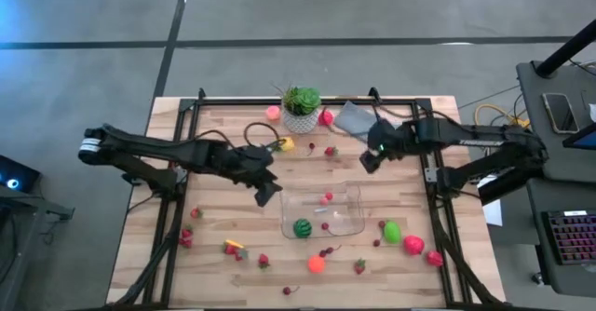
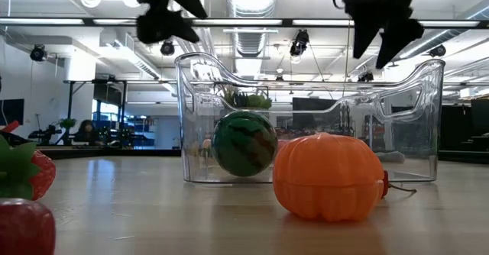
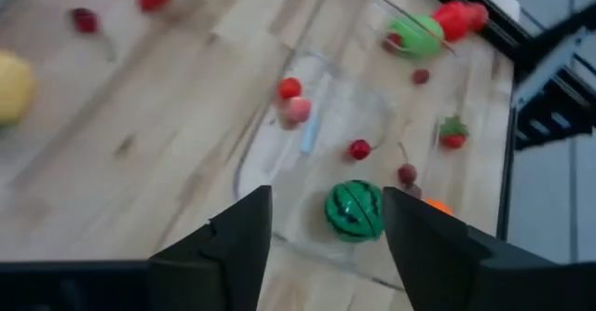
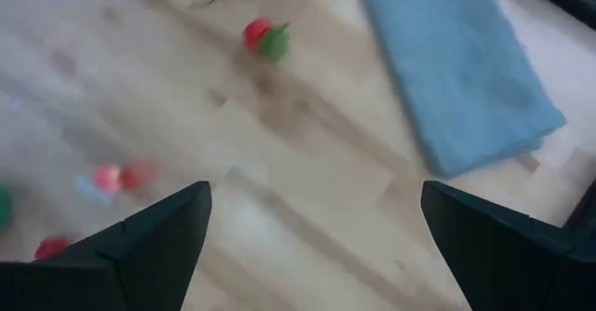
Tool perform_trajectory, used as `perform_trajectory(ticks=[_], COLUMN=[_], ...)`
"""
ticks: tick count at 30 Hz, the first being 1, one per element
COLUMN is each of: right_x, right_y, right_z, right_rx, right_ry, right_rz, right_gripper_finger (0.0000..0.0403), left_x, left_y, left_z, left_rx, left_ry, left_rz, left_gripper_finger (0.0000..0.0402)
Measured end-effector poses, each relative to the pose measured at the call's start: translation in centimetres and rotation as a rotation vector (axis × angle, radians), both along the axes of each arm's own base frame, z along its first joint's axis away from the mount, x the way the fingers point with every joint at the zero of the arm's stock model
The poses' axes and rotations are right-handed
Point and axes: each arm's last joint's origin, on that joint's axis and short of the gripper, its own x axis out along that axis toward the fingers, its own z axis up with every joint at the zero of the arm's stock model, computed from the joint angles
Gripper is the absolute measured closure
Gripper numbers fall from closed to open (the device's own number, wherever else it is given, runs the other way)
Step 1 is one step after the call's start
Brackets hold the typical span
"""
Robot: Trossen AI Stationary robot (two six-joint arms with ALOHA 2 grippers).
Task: Pick and placing Produce into tupperware
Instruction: Put the tomato into the transparent bin
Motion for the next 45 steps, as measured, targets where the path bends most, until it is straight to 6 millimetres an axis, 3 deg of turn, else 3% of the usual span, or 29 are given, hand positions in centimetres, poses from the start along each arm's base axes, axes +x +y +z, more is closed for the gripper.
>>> perform_trajectory(ticks=[4,8,13,20,25,34,40,45], right_x=[0.9,2.8,4.6,7.7,9.8,12.6,12.2,11.2], right_y=[-3.7,-6.6,-9.6,-15.2,-18.9,-21.5,-22.0,-23.4], right_z=[-0.4,-1.1,-2.9,-5.9,-7.5,-8.8,-9.6,-10.3], right_rx=[-0.003,-0.055,-0.252,-0.026,0.056,0.028,-0.047,-0.068], right_ry=[-0.112,-0.198,0.037,0.009,0.037,0.124,0.233,0.223], right_rz=[0.023,0.260,0.429,0.494,0.500,0.545,0.658,0.644], right_gripper_finger=[0.0023,0.0023,0.0023,0.0023,0.0023,0.0023,0.0023,0.0023], left_x=[-2.4,-4.4,-6.5,-9.8,-11.3,-12.7,-12.9,-12.4], left_y=[0.4,0.7,1.0,1.6,2.1,2.8,3.1,3.2], left_z=[1.3,2.4,2.8,1.8,1.1,-0.7,-1.8,-2.1], left_rx=[-0.005,0.025,0.063,0.171,0.254,0.312,0.242,0.266], left_ry=[-0.001,-0.019,0.020,0.223,0.232,0.225,0.220,0.238], left_rz=[0.077,0.114,0.157,0.240,0.304,0.442,0.556,0.571], left_gripper_finger=[0.0234,0.0243,0.0245,0.0245,0.0245,0.0245,0.0245,0.0245])
